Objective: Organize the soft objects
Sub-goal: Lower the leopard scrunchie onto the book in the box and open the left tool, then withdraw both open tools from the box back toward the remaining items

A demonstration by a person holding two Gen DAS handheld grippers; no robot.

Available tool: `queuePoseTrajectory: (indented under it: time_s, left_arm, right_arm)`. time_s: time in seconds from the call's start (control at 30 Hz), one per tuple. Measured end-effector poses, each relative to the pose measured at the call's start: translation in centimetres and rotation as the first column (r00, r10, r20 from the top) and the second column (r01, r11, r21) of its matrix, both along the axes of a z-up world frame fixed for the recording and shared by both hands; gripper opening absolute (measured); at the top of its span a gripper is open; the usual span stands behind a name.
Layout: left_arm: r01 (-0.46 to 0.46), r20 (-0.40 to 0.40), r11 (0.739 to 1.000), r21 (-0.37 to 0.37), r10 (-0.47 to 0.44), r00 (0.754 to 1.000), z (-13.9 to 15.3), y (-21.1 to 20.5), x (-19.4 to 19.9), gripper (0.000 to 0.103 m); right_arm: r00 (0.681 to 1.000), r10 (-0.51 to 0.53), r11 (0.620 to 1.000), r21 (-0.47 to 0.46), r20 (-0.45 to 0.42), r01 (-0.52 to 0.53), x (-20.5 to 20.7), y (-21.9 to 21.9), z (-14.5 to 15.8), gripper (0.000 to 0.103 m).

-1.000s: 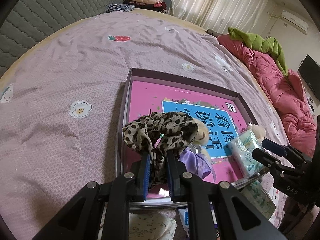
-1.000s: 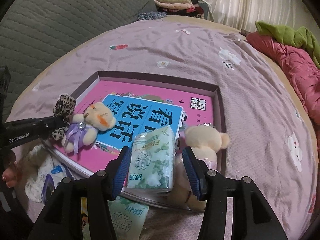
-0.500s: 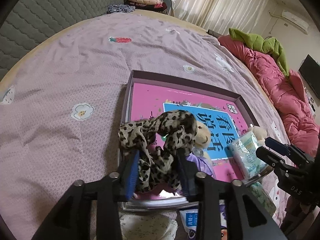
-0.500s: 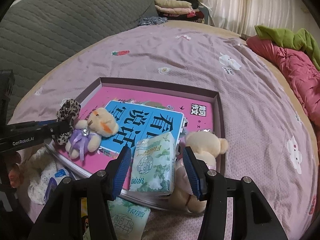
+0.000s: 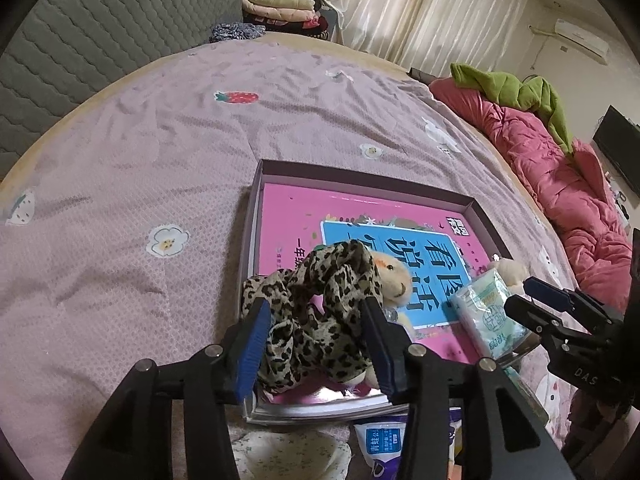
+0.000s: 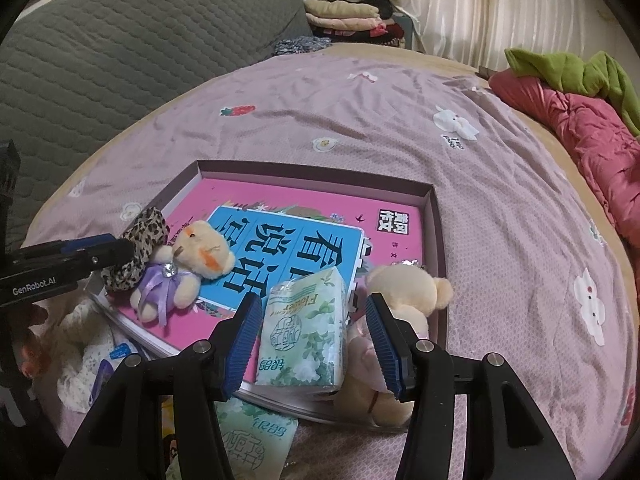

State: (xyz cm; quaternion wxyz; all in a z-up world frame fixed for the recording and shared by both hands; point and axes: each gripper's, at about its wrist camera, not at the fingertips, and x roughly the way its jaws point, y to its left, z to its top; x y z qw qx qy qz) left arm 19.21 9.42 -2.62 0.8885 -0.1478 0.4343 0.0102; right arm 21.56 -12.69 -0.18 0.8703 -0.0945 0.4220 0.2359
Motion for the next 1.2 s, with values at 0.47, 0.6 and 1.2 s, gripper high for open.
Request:
queuePoseTrajectory:
  time_s: [0.47,0.6,1.2]
  left_arm:
    - [-0.014,0.059,1.000,0.018,0.013,0.998,1.5,0.6,-0.8,0.049]
    - [-0.013,0.089,1.000,0.004,0.013,0.996,2.1,0.9,-1.2,0.053]
    - [-0.026,0.156,1.000,0.017,0.023,0.988,3.7,1.8,-2.4,0.059]
  right_arm:
    - [0.995,0.007,0.999,0.040,0.095,-0.011,-0.8,-0.3,1.5,0.069]
    - [0.992,-0.012,0.998,0.068,0.125,0.003,-1.0,-0.8,2.2,0.072]
    - [0.968,-0.111,0.983,0.170,0.225,0.073,-2.8,-3.2,4.9,0.074]
